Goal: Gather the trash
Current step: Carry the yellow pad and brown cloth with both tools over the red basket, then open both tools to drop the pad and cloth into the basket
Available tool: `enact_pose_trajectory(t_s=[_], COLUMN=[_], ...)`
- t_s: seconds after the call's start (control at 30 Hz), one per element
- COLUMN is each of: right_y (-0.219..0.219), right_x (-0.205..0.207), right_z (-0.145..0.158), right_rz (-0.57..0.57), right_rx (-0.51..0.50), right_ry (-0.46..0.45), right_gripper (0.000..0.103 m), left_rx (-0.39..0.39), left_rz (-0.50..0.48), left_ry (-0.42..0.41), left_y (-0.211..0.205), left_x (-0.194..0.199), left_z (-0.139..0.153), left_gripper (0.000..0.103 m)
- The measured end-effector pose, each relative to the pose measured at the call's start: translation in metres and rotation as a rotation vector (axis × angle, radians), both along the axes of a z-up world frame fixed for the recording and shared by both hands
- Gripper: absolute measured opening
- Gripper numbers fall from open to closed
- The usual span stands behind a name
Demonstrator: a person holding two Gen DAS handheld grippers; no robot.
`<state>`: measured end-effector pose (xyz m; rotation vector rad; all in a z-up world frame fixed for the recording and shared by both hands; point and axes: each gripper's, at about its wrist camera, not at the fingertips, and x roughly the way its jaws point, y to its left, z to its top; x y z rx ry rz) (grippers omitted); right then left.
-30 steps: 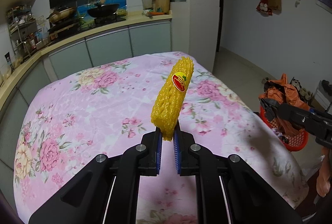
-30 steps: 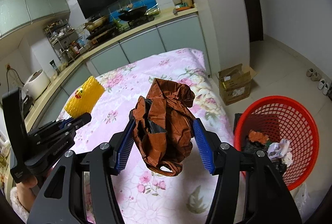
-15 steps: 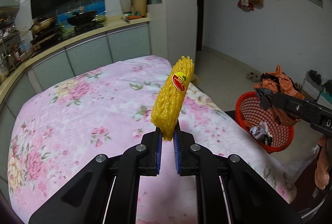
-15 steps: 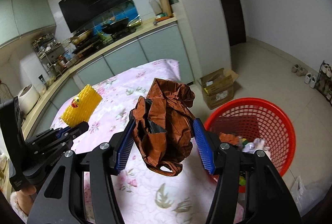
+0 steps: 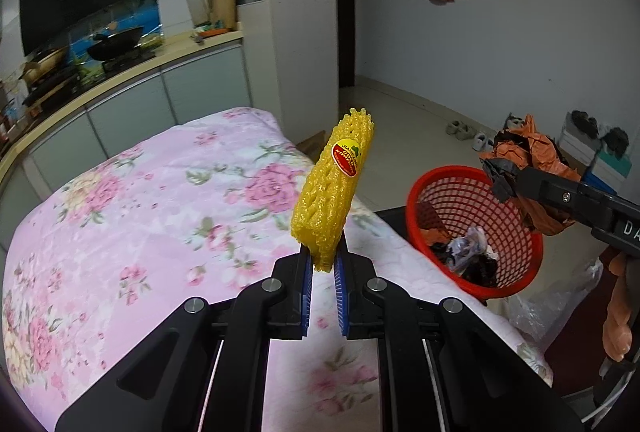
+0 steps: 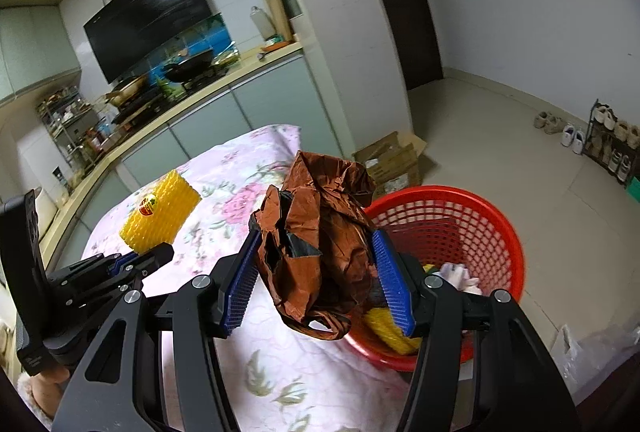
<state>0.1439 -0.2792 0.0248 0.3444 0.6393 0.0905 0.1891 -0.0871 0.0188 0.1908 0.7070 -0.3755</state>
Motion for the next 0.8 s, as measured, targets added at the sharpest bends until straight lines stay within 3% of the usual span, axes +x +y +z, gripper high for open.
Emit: enact_pose_trajectory(t_s=[0.47,0.8], right_y=[-0.044,-0.056], right_x=[-0.013,0.004], right_z=[-0.013,-0.023], right_rz=[-0.141,-0.179], right_rx=[-0.011,-0.066], right_ry=[0.040,0.104], right_gripper=[0.054,0.055], left_rx=[0.010,0.017], left_rz=[-0.118,-0.230], left_ry=[0.066,0.155], left_y=[-0.060,-0.121], left_x=[0.015,0.032], left_z=[-0.015,-0.032], left_gripper=[0.010,0.010])
